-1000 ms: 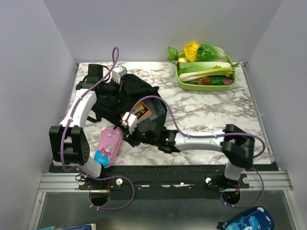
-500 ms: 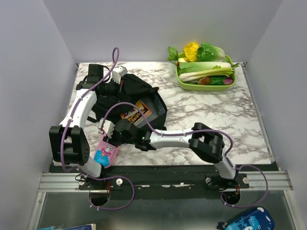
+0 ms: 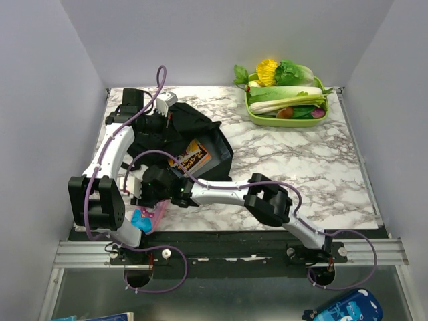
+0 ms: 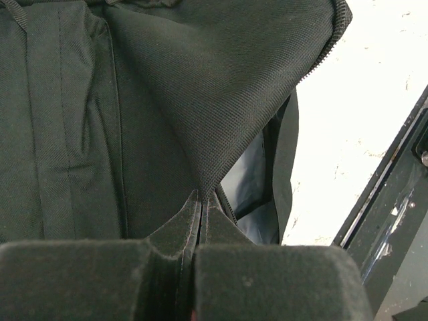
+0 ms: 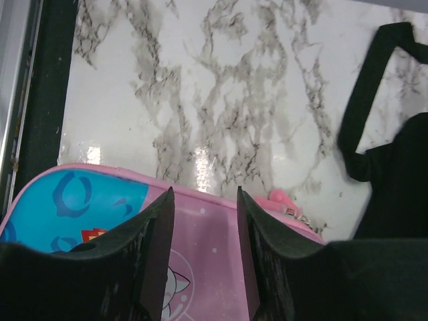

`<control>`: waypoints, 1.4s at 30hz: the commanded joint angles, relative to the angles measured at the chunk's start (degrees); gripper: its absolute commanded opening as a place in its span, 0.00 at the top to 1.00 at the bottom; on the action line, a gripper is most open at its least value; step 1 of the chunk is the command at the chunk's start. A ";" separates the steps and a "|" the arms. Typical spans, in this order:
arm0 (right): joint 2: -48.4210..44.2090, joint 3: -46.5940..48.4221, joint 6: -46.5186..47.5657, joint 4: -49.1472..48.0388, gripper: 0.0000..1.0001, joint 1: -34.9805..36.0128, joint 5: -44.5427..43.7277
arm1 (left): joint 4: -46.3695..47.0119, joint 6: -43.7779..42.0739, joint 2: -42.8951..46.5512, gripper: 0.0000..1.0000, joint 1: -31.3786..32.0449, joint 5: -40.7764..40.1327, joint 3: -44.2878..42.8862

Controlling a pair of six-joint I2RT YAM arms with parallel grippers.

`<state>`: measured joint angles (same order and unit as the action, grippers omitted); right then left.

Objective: Pack the student bag
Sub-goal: Move the stationery to the center of the board.

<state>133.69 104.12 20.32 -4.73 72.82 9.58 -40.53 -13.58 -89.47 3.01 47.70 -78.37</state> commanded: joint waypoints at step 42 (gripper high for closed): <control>-9.15 -14.02 -4.06 -0.01 0.50 -0.04 1.38 | -3.59 -1.01 1.85 1.00 -0.46 0.82 -3.37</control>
<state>121.30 90.94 16.01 -5.37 71.64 7.51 -43.03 -15.16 -89.49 2.94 47.55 -79.40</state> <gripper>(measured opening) 0.498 0.008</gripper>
